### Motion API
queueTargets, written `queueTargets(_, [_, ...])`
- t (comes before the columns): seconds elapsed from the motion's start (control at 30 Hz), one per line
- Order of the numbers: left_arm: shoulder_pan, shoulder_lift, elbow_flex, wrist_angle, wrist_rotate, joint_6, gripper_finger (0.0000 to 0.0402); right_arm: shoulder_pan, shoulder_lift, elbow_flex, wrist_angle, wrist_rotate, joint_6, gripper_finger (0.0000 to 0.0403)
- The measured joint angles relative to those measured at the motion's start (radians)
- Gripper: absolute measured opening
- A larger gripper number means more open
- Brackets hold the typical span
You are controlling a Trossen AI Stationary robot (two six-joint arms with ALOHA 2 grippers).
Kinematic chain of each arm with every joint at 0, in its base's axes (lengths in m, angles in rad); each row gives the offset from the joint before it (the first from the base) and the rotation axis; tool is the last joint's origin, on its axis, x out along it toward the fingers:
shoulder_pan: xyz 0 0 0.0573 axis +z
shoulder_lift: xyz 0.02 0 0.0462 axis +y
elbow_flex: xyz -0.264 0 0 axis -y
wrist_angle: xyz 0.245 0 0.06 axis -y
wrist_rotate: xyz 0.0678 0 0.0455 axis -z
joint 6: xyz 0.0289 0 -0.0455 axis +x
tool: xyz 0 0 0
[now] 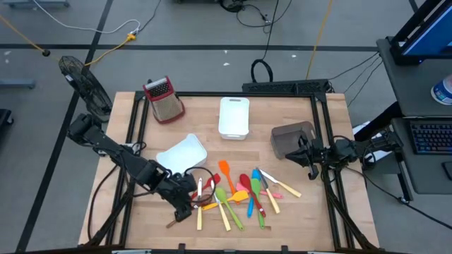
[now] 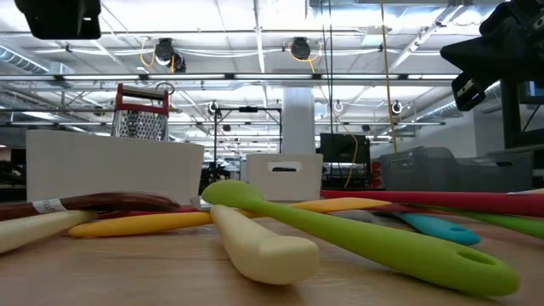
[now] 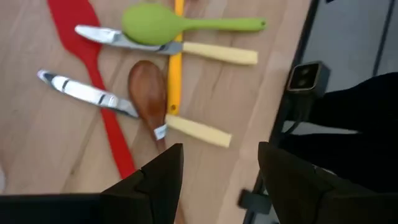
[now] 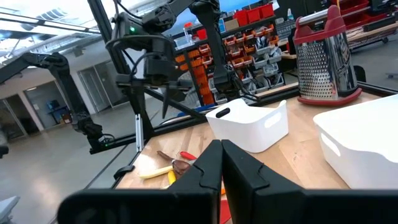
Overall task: Pick & Place Kitchen Items
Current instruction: Put the brown serving spoon into the black bin
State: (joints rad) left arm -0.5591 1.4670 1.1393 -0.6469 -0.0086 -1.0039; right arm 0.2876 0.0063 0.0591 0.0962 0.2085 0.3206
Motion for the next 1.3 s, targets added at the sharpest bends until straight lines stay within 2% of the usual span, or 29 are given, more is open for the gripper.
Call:
queueTargets(0.33, [-0.019, 0.0, 0.0, 0.133, -0.003, -0.02, 0.0212, 0.0, 0.0, 0.0, -0.002, 0.0, -0.002, 0.0004])
queueTargets(0.4, [-0.019, 0.0, 0.0, 0.157, -0.028, -0.018, 0.0212, 0.0, 0.0, 0.0, -0.002, 0.0, -0.017, 0.0004])
queueTargets(0.57, [-0.017, 0.0, 0.0, 0.161, -0.129, 0.012, 0.0212, 0.0, 0.0, 0.0, -0.003, 0.001, -0.02, 0.0004])
queueTargets(0.9, [0.0, 0.042, 0.0, 0.085, -0.166, -0.116, 0.0212, 0.0, 0.0, 0.0, -0.003, 0.007, -0.061, 0.0004])
queueTargets(1.07, [-0.006, 0.129, 0.0, 0.053, -0.122, -0.118, 0.0212, 0.0, 0.0, 0.0, -0.003, 0.058, -0.071, 0.0004])
queueTargets(1.3, [-0.028, 0.202, -0.001, 0.042, -0.091, -0.127, 0.0212, 0.0, 0.0, 0.0, -0.003, 0.058, -0.072, 0.0004])
